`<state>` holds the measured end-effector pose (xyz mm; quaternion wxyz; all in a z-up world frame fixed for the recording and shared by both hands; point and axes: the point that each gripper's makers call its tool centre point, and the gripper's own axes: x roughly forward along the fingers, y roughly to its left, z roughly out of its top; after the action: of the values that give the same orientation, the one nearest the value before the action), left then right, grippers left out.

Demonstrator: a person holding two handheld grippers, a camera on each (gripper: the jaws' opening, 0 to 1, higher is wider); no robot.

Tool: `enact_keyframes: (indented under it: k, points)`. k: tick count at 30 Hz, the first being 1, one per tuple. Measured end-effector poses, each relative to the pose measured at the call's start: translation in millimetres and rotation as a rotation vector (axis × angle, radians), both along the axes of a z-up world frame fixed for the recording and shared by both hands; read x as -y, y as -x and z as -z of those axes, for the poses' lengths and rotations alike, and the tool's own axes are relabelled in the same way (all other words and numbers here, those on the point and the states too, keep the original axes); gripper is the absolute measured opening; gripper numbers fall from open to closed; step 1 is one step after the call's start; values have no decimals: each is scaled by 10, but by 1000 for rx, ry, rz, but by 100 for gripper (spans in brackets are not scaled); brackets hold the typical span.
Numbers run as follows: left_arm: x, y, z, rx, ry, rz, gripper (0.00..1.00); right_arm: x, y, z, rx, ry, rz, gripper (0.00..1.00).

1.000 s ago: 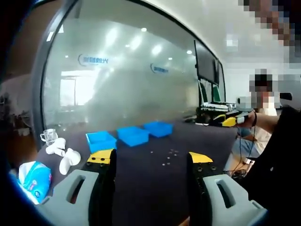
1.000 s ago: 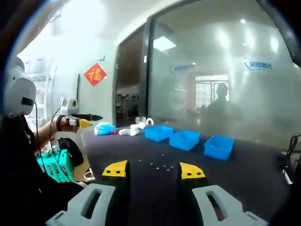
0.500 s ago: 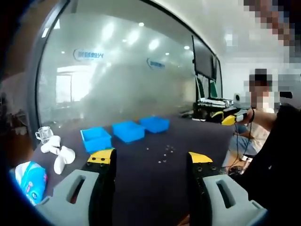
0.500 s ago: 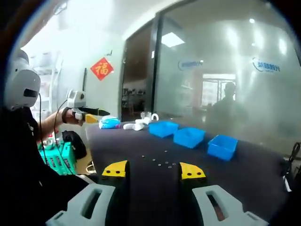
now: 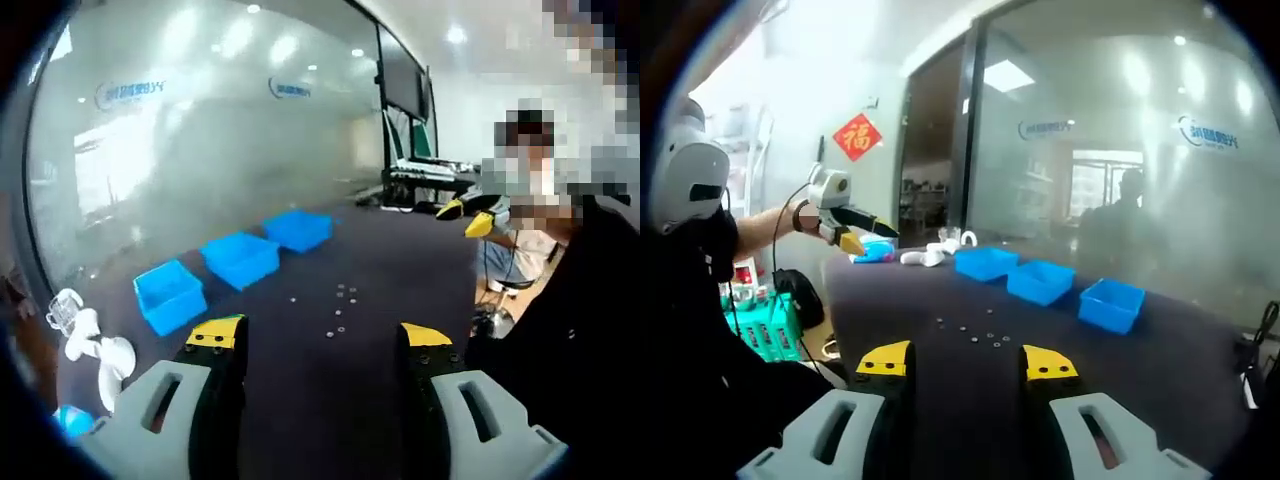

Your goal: Sort the screws, nuts, and washers into the corresponding bins

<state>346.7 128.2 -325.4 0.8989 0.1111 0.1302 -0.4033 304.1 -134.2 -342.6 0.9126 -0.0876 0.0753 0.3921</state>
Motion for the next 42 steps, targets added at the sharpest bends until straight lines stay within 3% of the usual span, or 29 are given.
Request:
enact_keyframes:
  k: [12,18,28,42]
  points:
    - [505,-291,414,-150,-144,160,60,115,-67,15,-8,-1,21,37]
    - [653,-407,561,-179,-218,186,59,162,-107,35,-16,-2,32,37]
    - [739,-439,846,-258,-287,228,57,177,-153,69,-24,-5,39,37]
    - [794,-517,988,-274,-346,250,52,154,-152,114,-38,-18,39,37]
